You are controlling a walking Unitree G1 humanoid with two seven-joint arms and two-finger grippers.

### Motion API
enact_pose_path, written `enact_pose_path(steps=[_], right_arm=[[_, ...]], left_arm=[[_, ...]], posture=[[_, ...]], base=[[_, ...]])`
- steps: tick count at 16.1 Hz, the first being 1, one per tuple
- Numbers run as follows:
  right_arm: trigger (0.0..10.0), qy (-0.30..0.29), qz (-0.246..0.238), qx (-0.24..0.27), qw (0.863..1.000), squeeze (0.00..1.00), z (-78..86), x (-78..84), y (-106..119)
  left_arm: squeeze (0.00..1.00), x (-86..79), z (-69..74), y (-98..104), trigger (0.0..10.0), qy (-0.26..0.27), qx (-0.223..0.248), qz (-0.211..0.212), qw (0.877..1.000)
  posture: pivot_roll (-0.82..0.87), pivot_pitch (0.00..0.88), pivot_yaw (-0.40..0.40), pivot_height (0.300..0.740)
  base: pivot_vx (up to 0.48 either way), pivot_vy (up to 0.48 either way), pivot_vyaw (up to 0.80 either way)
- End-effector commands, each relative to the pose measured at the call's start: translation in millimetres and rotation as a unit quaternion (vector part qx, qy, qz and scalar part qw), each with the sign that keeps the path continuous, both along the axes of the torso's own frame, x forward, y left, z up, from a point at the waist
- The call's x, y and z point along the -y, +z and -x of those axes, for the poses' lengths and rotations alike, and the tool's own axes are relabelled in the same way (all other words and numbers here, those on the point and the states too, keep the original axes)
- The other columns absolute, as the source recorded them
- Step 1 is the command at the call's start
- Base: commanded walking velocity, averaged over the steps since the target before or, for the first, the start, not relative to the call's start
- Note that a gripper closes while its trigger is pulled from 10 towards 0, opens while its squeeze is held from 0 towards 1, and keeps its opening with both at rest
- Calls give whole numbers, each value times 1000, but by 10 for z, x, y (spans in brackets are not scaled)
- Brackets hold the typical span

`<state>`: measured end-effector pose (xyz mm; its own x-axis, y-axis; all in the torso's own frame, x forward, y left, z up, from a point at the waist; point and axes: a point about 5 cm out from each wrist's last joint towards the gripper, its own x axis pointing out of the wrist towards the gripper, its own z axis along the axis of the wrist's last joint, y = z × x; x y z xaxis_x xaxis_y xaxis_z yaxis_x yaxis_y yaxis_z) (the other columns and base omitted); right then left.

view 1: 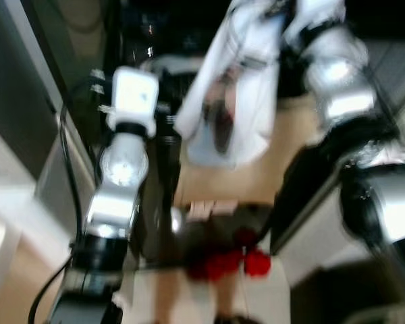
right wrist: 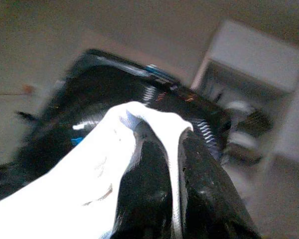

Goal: Clothes washing

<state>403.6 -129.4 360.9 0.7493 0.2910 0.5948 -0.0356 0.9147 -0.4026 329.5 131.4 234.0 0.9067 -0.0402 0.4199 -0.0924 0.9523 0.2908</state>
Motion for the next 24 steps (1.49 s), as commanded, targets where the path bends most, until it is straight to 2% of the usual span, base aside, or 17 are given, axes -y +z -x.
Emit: enact_pose_path(steps=[1,3,4,5,7,8,9,10,11,13,14,15,16,17,19,21,24], right_arm=[[0,-62,40,17,997,0,-23,-15,255],[0,-106,71,-11,992,0,-84,4,220],[10000,-159,127,-37,978,0,-147,6,94],[10000,-172,145,-34,974,0,-154,4,68],[10000,-231,213,-57,948,0,-209,51,-143],[10000,-238,182,-95,949,1000,-231,121,-281],[10000,-234,118,-162,951,1000,-255,217,-480],[10000,-228,93,-187,951,1000,-260,243,-562],[10000,-213,42,-229,949,1000,-265,275,-696],[10000,-178,-54,-276,943,1000,-266,292,-813],[10000,-124,-189,-319,920,1000,-269,303,-878],[10000,-81,-302,-335,889,1000,-269,331,-889],[10000,-73,-323,-337,881,1000,-269,338,-888],[10000,-35,-381,-332,862,1000,-274,332,-829],[10000,-5,-424,-328,844,1000,-276,327,-783],[10000,17,-445,-317,837,1000,-278,326,-714],[10000,49,-458,-295,837,1000,-276,343,-532]], left_arm=[[0,-15,17,67,10000,-2,17,-4,1000],[0,26,46,105,10000,-15,27,-2,1000],[0,64,115,196,10000,-41,32,-16,999],[0,68,138,229,10000,-52,32,-19,998],[0,133,262,307,10000,-156,-19,-4,988],[0,209,363,333,10000,-224,-44,-10,974],[0,304,509,401,10000,-292,-44,-27,955],[0,342,581,445,10000,-319,-37,-37,946],[0,371,671,524,10000,-348,-26,-56,935],[0,338,689,579,10000,-349,-21,-78,934],[0,297,696,623,10000,-352,-27,-85,932],[0,276,703,653,10000,-355,-34,-88,930],[0,272,705,658,10000,-355,-36,-88,930],[0,274,693,602,10000,-355,-46,-85,930],[0,285,688,543,10000,-357,-57,-83,929],[0,305,674,504,10000,-359,-63,-79,928],[0,337,643,450,10000,-365,-77,-76,925]], posture=[[31,0,-38,740],[44,0,-42,740],[62,0,-53,740],[87,0,-70,740],[137,0,-100,740],[137,0,-100,740],[183,0,-123,740],[194,0,-127,740],[204,0,-129,740],[213,0,-129,740],[216,0,-129,740],[216,0,-128,740],[216,0,-128,740],[202,0,-121,740],[202,0,-121,740],[184,0,-114,740],[155,0,-100,740]], base=[[435,0,0],[217,0,0],[0,0,0],[0,0,0],[0,0,0],[0,0,0],[0,0,0],[0,0,0],[0,0,0],[0,0,0],[0,0,0],[0,0,0],[0,0,0],[0,0,0],[0,0,0],[0,0,0],[0,0,0]])
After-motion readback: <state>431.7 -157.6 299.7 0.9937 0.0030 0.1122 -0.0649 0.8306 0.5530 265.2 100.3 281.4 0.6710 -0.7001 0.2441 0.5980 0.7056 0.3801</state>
